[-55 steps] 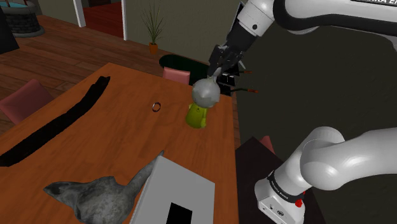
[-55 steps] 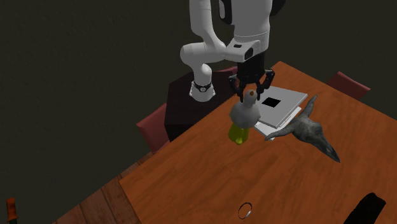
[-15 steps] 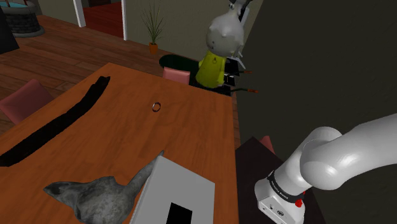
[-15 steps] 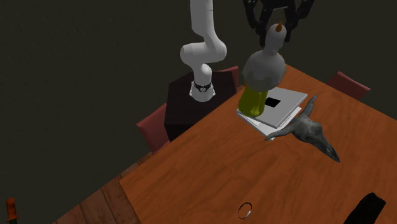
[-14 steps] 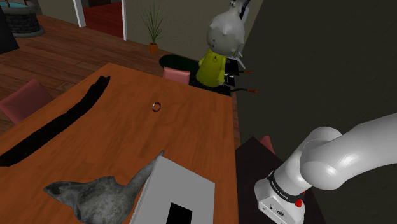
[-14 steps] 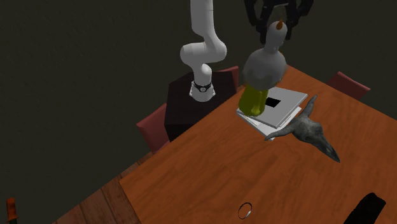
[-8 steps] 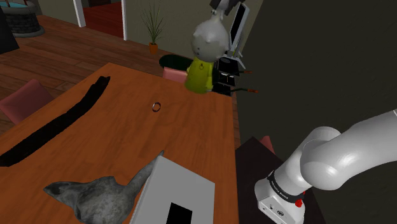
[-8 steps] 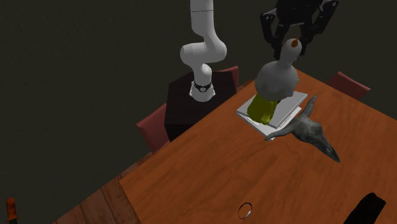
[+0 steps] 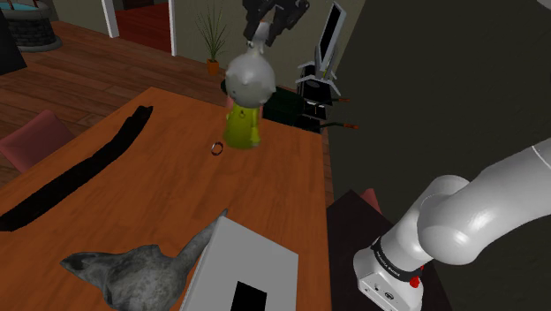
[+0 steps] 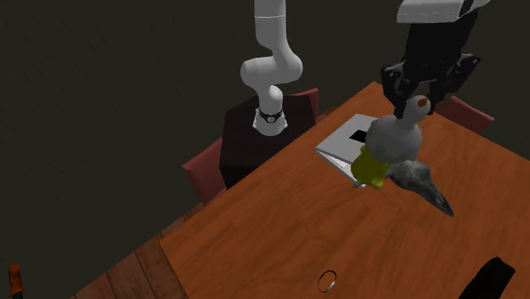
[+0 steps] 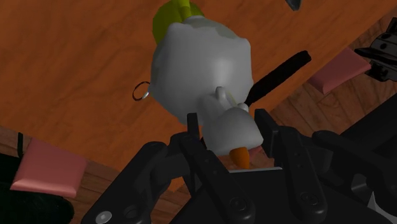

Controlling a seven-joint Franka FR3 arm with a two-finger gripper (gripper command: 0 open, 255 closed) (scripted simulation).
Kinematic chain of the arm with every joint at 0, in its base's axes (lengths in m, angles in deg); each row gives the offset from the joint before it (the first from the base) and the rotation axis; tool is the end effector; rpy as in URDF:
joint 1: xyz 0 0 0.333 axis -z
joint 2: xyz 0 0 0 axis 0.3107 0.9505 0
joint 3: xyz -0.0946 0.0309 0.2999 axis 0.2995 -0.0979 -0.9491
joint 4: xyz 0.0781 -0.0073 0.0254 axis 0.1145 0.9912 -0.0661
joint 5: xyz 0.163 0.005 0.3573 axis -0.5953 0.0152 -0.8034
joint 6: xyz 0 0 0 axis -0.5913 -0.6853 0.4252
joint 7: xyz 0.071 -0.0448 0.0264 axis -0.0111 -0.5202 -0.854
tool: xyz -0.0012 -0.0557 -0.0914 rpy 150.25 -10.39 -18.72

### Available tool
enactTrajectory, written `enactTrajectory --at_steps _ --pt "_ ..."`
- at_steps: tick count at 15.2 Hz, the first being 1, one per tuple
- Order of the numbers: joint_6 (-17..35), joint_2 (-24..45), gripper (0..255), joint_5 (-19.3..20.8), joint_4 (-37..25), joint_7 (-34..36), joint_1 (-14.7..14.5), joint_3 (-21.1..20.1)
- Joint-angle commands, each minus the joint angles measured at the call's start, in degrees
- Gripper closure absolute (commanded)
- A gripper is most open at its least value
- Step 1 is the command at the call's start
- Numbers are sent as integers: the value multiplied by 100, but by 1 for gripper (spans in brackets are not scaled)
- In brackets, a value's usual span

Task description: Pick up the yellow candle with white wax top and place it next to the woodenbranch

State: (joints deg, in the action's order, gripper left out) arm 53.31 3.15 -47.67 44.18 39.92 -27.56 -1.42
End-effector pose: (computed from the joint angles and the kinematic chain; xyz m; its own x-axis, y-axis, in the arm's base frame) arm 0.4351 0.2197 0.7051 0.9740 -0.0598 0.2186 -0.0162 -0.9804 -0.1963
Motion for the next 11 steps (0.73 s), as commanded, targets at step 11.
enactTrajectory --at_steps 11 --pt "1297 1747 255 749 -481 1081 -355 -741"
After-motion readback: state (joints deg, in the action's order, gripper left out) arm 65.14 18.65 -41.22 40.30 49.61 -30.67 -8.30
